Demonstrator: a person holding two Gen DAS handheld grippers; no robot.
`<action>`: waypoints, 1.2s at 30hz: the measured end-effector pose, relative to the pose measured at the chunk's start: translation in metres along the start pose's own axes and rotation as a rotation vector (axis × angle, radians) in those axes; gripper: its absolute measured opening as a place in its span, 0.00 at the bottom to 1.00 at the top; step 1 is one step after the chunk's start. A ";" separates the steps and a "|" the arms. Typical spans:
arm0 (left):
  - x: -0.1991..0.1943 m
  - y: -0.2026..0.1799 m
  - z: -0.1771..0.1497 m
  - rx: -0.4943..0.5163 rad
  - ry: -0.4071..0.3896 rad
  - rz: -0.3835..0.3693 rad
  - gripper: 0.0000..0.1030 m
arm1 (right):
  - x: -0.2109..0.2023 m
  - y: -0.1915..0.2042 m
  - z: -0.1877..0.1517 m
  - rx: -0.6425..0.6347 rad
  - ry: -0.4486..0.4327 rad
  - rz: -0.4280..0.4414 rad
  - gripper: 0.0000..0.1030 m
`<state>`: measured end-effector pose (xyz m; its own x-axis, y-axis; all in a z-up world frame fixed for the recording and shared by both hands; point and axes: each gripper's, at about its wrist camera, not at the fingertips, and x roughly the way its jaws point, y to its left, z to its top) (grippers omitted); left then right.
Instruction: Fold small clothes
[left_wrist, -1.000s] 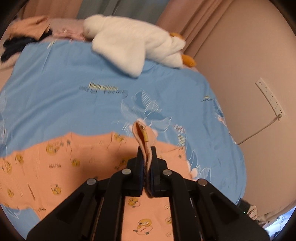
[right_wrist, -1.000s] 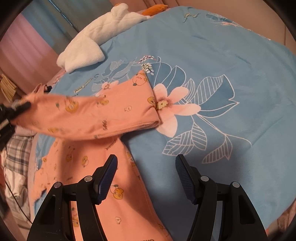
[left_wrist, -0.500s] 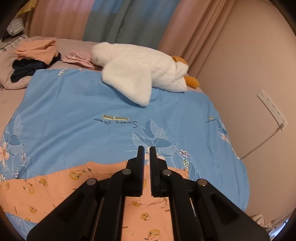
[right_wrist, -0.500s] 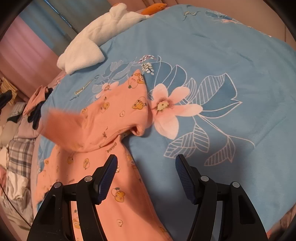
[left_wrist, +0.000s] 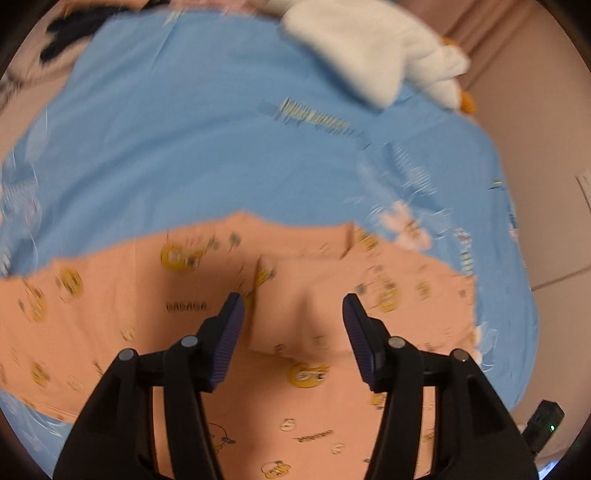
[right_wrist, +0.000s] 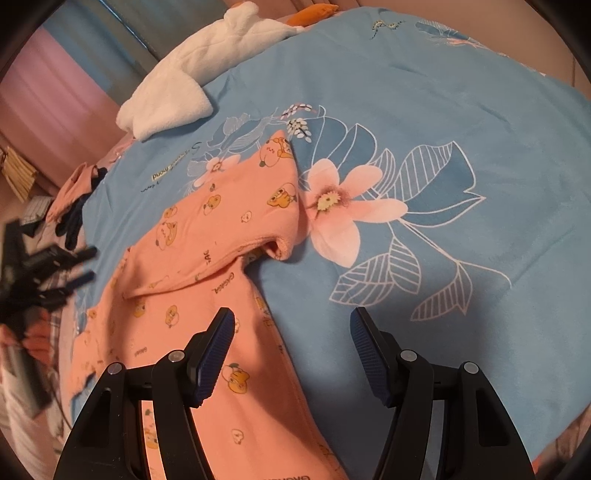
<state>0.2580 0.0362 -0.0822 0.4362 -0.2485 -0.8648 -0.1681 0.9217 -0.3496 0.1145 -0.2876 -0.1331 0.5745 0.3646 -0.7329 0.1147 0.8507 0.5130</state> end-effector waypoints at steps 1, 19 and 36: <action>0.008 0.004 -0.001 -0.015 0.025 -0.007 0.53 | 0.001 -0.001 0.000 0.000 0.002 -0.002 0.63; -0.040 -0.014 0.004 0.000 -0.110 -0.050 0.06 | 0.003 0.002 0.002 0.009 0.003 -0.013 0.63; -0.114 0.032 0.014 -0.036 -0.264 0.044 0.06 | 0.024 0.040 0.024 -0.043 0.020 0.048 0.63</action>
<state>0.2150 0.0981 0.0096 0.6423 -0.1180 -0.7573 -0.2213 0.9175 -0.3306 0.1523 -0.2540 -0.1192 0.5620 0.4129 -0.7167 0.0516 0.8473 0.5286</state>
